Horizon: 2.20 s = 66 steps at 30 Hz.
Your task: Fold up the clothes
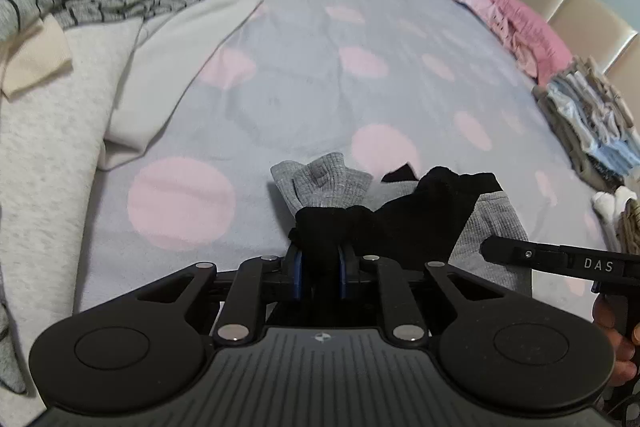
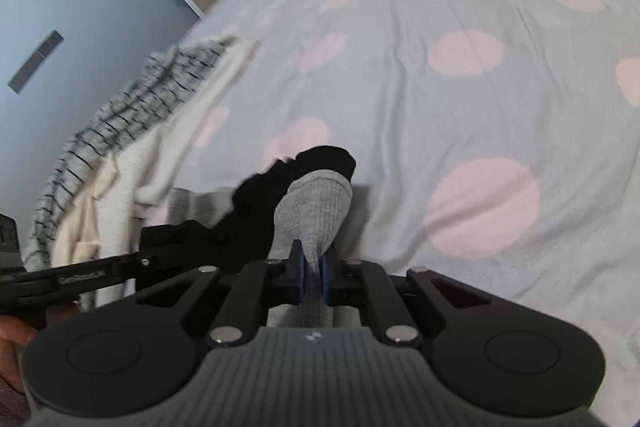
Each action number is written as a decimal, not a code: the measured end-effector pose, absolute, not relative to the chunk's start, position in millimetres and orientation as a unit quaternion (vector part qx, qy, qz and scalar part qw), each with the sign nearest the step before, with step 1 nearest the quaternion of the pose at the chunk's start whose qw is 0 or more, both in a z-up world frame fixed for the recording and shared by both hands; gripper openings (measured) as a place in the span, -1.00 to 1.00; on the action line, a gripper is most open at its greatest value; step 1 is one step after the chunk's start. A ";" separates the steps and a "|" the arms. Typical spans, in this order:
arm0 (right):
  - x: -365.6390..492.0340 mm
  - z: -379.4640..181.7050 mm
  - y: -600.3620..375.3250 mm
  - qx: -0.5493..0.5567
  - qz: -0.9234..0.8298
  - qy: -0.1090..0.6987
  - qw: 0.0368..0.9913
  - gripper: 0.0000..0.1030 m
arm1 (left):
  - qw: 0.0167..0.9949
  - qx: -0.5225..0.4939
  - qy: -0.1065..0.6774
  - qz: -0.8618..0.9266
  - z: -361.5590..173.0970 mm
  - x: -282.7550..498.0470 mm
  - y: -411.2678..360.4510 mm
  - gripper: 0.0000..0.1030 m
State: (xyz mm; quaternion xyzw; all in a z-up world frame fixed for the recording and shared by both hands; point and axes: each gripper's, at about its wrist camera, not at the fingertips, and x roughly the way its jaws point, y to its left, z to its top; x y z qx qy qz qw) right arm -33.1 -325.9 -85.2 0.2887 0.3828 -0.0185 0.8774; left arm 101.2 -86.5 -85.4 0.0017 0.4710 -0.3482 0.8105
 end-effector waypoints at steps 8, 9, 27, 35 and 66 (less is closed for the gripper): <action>-62.4 -47.9 -315.9 0.248 -0.024 0.342 0.906 -0.84 | 0.829 -0.016 0.414 -0.375 -43.6 72.4 -79.0 -0.74; -67.7 -43.4 -314.8 0.246 -0.025 0.335 0.909 -0.84 | 0.831 -0.017 0.408 -0.378 -38.7 68.2 -78.4 -0.74; -170.6 45.9 -350.1 0.230 -0.081 0.192 0.951 -0.84 | 0.836 0.002 0.290 -0.466 53.7 1.8 -136.7 -0.75; -225.5 95.8 -414.3 0.210 -0.142 0.133 0.958 -0.84 | 0.807 -0.010 0.245 -0.537 90.1 -30.0 -218.8 -0.75; -449.9 198.1 -636.5 0.162 -0.352 0.104 0.916 -0.84 | 0.628 -0.041 0.270 -0.728 104.7 -181.2 -501.5 -0.75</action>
